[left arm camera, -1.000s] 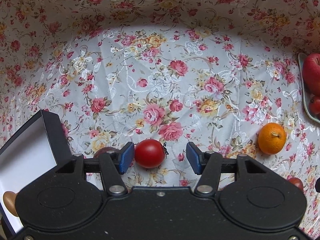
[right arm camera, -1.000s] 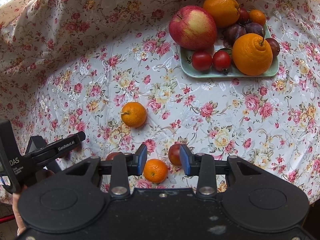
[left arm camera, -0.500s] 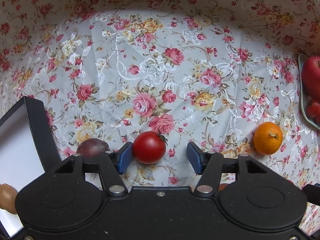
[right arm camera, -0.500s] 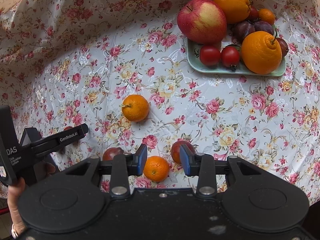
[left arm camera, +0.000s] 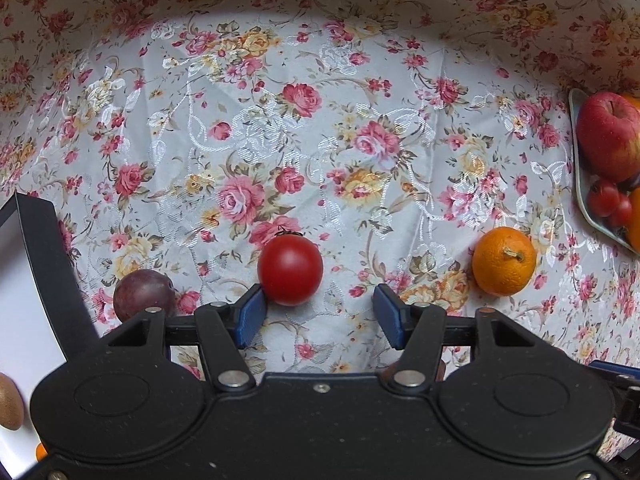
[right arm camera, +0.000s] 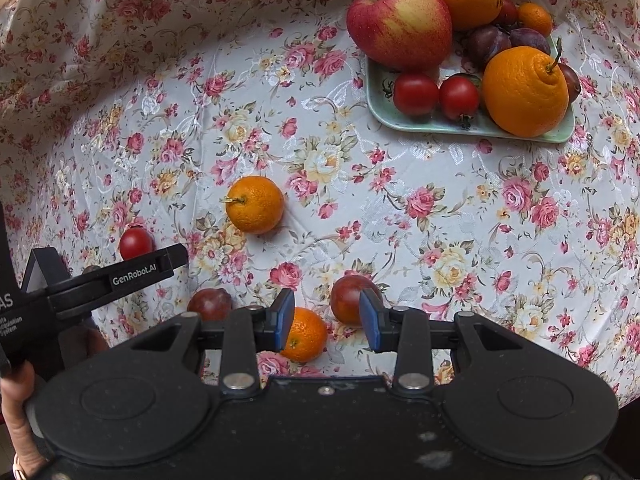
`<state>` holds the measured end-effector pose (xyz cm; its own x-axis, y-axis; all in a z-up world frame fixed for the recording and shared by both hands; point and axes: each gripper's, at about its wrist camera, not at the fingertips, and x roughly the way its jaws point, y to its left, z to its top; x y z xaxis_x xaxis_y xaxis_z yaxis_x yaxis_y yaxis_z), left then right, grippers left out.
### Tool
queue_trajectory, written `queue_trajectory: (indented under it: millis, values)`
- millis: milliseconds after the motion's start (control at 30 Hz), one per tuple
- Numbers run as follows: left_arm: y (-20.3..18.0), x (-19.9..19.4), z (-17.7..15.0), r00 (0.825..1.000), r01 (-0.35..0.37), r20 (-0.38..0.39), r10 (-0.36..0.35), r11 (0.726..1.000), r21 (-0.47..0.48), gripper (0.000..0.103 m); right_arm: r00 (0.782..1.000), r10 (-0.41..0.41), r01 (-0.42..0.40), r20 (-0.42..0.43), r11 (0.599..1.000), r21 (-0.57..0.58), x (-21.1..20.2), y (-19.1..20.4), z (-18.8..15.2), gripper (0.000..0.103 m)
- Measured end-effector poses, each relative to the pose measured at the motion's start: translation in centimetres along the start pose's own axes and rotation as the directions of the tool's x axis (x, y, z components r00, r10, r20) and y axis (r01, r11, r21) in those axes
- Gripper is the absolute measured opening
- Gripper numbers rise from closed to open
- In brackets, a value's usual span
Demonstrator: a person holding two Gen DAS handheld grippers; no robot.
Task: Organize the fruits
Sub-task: 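Close the left tool on the red cherry tomato while the right tool grasps the dark red plum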
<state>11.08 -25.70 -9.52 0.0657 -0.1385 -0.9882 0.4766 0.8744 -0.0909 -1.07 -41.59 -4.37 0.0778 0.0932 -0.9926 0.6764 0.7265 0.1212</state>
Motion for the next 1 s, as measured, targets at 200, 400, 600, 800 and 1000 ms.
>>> queue_trajectory:
  millis: [200,400,600,800,1000]
  values:
    - [1.0,0.0,0.6,1.000,0.022,0.001,-0.022,1.000,-0.019,0.062,0.999,-0.028,0.029,-0.033,1.000,0.007,1.5,-0.2,0.0,0.039]
    - [1.9,-0.5,1.0,0.999,0.033,0.009,-0.033,0.999,-0.024,0.062,0.996,-0.081,0.082,-0.044,0.997,0.012,2.9,-0.2,0.1,0.039]
    - [2.1,-0.6,1.3,0.999,0.033,0.011,-0.032,0.999,-0.030,0.062,0.990,-0.135,0.135,-0.048,0.991,-0.001,4.0,0.1,0.2,0.040]
    - [1.9,-0.3,1.5,1.000,0.021,0.016,-0.021,0.999,-0.030,0.061,0.986,-0.135,0.137,-0.094,0.991,0.010,5.6,-0.2,0.6,0.039]
    - [2.0,-0.4,1.7,0.999,0.031,0.038,-0.030,0.999,-0.033,0.042,0.986,-0.139,0.141,-0.093,0.990,0.014,5.8,-0.2,0.8,0.038]
